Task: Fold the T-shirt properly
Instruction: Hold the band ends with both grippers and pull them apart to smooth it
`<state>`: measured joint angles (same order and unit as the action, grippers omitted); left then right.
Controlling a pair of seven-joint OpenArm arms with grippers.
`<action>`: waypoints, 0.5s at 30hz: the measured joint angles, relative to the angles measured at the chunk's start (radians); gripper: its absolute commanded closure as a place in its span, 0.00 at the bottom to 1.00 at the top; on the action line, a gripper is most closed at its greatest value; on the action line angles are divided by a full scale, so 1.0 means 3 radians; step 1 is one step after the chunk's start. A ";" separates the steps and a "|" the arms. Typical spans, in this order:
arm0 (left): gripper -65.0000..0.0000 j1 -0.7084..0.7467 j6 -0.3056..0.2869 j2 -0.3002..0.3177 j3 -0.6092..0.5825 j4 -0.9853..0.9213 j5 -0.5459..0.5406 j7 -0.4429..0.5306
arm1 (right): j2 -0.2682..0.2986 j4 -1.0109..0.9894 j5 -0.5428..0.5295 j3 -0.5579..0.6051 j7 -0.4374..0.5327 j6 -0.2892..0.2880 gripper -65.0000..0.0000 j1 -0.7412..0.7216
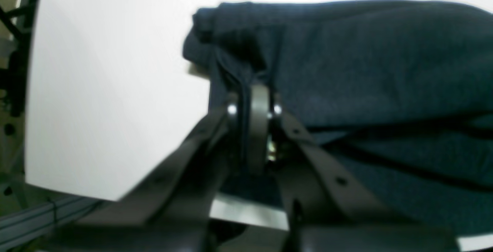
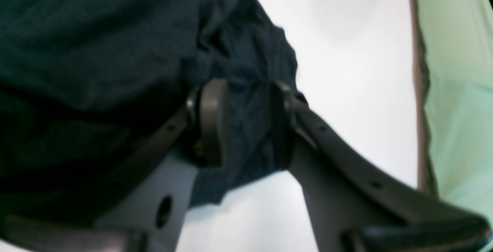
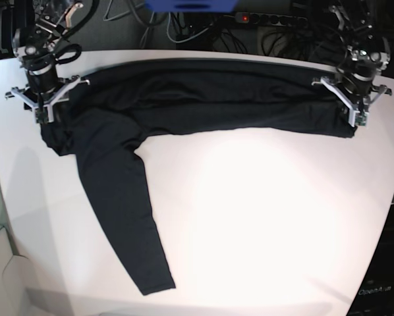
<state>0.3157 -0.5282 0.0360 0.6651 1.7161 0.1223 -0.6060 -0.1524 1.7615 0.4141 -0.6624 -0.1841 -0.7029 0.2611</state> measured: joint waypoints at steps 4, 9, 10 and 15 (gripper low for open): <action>1.00 -0.0003 0.0000 -0.0009 0.0000 -0.0001 0.0000 0.0000 | 0.0000 0.0000 0.0000 0.0169 -0.0001 0.0000 0.67 0.0001; 1.00 -0.0003 -0.0008 -0.0074 -0.0004 -0.0004 0.0011 -0.0011 | 0.0000 0.0000 0.0000 0.0327 -0.0001 0.0000 0.67 0.0001; 1.00 -0.0005 -0.0005 -0.0069 -0.0003 -0.0004 0.0013 -0.0010 | 0.0000 0.0000 0.0000 0.0337 0.0000 0.0000 0.67 0.0001; 1.00 -0.0023 0.0001 -0.0065 -0.0003 -0.0004 0.0013 -0.0013 | -0.0001 -0.0011 0.0000 0.0333 -0.0011 0.0000 0.67 -0.0022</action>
<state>0.3088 -0.5278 0.0166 0.6643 1.7149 0.1261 -0.6098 -0.1528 1.7580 0.4141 -0.5625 -0.1875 -0.7029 0.2546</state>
